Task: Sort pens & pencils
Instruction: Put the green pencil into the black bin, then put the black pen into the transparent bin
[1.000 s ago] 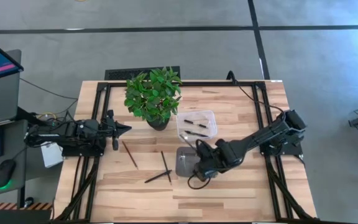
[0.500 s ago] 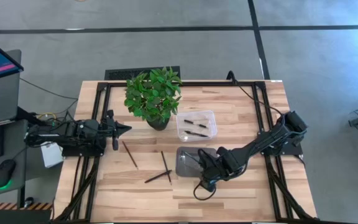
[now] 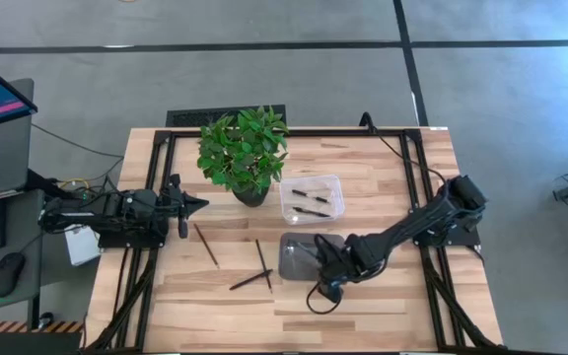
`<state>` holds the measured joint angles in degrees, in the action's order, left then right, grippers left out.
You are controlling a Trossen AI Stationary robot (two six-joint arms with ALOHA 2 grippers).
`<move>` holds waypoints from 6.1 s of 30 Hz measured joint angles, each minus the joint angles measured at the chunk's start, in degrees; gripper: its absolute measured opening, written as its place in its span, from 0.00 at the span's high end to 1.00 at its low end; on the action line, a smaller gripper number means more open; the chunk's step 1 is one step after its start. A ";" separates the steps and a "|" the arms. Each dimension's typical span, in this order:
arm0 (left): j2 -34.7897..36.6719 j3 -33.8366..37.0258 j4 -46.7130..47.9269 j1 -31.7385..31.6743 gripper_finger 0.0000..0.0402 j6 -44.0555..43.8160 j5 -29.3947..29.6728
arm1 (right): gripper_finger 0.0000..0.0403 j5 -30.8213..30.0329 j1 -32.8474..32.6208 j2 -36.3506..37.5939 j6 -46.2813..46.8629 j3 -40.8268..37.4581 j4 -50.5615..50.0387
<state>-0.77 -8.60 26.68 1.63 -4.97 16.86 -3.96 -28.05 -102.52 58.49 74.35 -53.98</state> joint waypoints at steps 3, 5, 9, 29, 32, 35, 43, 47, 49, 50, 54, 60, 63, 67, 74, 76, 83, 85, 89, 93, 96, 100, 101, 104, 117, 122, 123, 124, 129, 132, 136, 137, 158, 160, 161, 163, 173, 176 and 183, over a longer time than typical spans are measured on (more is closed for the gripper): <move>0.01 0.01 0.00 0.00 1.00 0.00 0.00 | 0.89 1.31 0.83 0.00 -0.01 -1.13 2.25; -0.01 0.01 0.00 0.00 1.00 0.00 0.00 | 0.89 1.41 1.20 0.00 -0.01 -1.20 2.11; 0.01 0.00 0.00 0.00 1.00 0.00 0.00 | 0.89 1.42 1.97 0.00 -0.01 -1.20 2.39; 0.00 0.01 0.00 0.00 1.00 0.00 0.00 | 0.86 4.20 3.61 0.00 1.45 -1.20 1.74; 0.01 0.02 0.00 0.00 1.00 0.00 0.00 | 0.86 4.21 4.27 0.00 1.49 -1.20 1.75; 0.01 0.01 0.00 0.00 1.00 0.00 0.00 | 0.86 5.49 5.07 -1.03 1.50 -1.12 2.41; 0.01 0.02 0.03 0.00 1.00 0.00 0.00 | 0.86 9.74 5.70 -7.50 -1.81 -0.96 5.02; -0.22 0.02 -0.01 0.00 1.00 0.00 0.06 | 0.86 9.60 5.59 -9.06 -2.55 -0.92 5.15; -0.31 0.01 -0.03 0.00 1.00 0.00 0.13 | 0.86 9.29 5.57 -9.11 -2.72 -0.92 5.40; -0.45 0.00 -0.02 0.00 1.00 0.00 0.23 | 0.86 9.29 5.57 -9.11 -2.74 -0.92 5.58; -0.44 0.02 -0.02 0.00 1.00 0.00 0.28 | 0.85 9.02 5.59 -8.30 -2.60 -0.94 6.35; -0.44 0.00 -0.04 0.00 1.00 0.00 0.26 | 0.76 8.50 5.59 -7.79 -2.65 0.45 6.47; -0.44 0.01 -0.04 0.00 1.00 0.00 0.26 | 0.69 7.12 5.59 -7.72 -3.01 1.69 6.19; -0.44 0.02 -0.23 0.00 1.00 0.00 0.26 | 0.60 4.37 5.59 -7.72 -3.52 5.03 2.91; -0.44 0.02 -0.40 0.00 1.00 -0.22 0.26 | 0.52 -7.63 4.76 -7.72 -7.07 14.99 -5.48; -0.44 0.02 -0.44 0.00 1.00 -0.24 0.26 | 0.51 -8.54 4.63 -7.68 -10.76 17.58 -4.07; -0.44 0.02 -0.46 0.00 1.00 -0.28 0.24 | 0.51 -8.57 4.92 -7.58 -22.17 20.16 7.71; -0.44 0.02 -0.46 0.00 1.00 -0.28 0.24 | 0.51 -8.51 5.07 -7.58 -24.33 20.22 10.00; -0.44 0.02 -0.44 0.00 1.00 -0.31 0.24 | 0.52 -8.33 5.64 -7.58 -26.92 20.22 10.63; -0.44 0.02 -0.44 0.00 1.00 -0.36 0.22 | 0.52 -8.31 6.37 -7.58 -27.02 20.19 11.75; -0.44 0.02 -0.44 0.00 1.00 -0.57 0.22 | 0.52 -8.20 7.06 -7.58 -27.02 20.19 13.93; -0.44 0.02 -0.44 0.00 1.00 -0.57 0.22 | 0.52 -8.07 8.63 -7.58 -27.05 20.19 17.20; -0.44 0.02 -0.44 0.00 1.00 -0.55 0.22 | 0.52 -8.05 9.26 -7.58 -27.05 20.19 17.92; -0.44 0.02 -0.42 0.00 1.00 -0.55 0.22 | 0.53 -8.09 10.94 -7.58 -27.02 20.19 19.15; -0.44 0.02 -0.39 0.00 1.00 -0.50 0.20 | 0.55 -2.44 13.96 -7.58 -44.20 20.19 21.84; -0.44 0.02 -0.39 0.00 1.00 -0.50 0.18 | 0.55 -2.45 14.43 -7.58 -49.60 20.19 21.30; -0.44 0.02 -0.39 0.00 1.00 -0.50 0.04 | 0.55 -2.47 14.63 -7.58 -49.97 20.19 21.06; -0.44 0.02 -0.45 0.00 1.00 -0.50 -0.36 | 0.55 -2.45 14.77 -7.58 -49.95 20.17 20.94; -0.47 0.16 -1.87 0.00 1.00 -0.48 -5.33 | 0.56 -2.56 15.15 -6.14 -50.40 20.04 19.84; -0.47 0.39 -3.19 0.01 1.00 -0.45 -7.94 | 0.56 -4.14 15.06 -4.70 -51.42 20.26 18.20; -0.41 0.35 -5.50 0.01 1.00 1.16 -9.63 | 0.56 -8.72 15.08 -3.70 -51.67 20.16 13.48; -0.45 0.35 -6.17 0.00 1.00 2.06 -10.73 | 0.56 -10.19 15.07 -2.96 -51.67 20.01 11.18; -2.41 0.04 -15.88 0.02 1.00 7.33 -28.82 | 0.57 -37.10 11.60 36.85 -35.67 -17.42 18.27; -2.41 0.04 -16.26 0.02 1.00 7.39 -28.94 | 0.58 -39.79 10.77 41.95 -31.74 -23.54 21.35; -2.42 0.04 -16.49 0.02 1.00 7.34 -28.99 | 0.58 -40.15 10.29 44.01 -31.08 -26.49 23.95; -2.43 0.04 -16.65 0.02 1.00 7.17 -29.22 | 0.58 -40.06 9.24 47.29 -30.91 -31.90 30.35; -2.46 0.04 -17.29 0.02 1.00 9.24 -25.57 | 0.58 -40.04 7.38 51.10 -31.40 -41.92 41.95; -2.46 0.04 -17.22 0.02 0.98 8.79 -25.84 | 0.58 -40.02 7.95 50.48 -31.44 -42.14 41.81; -2.46 0.04 -17.18 0.01 0.80 7.23 -29.19 | 0.59 -39.98 8.70 49.92 -31.48 -42.12 42.06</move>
<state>-3.22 -8.56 9.50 1.64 2.26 -12.33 -43.94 -19.35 -52.60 27.00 32.23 -11.92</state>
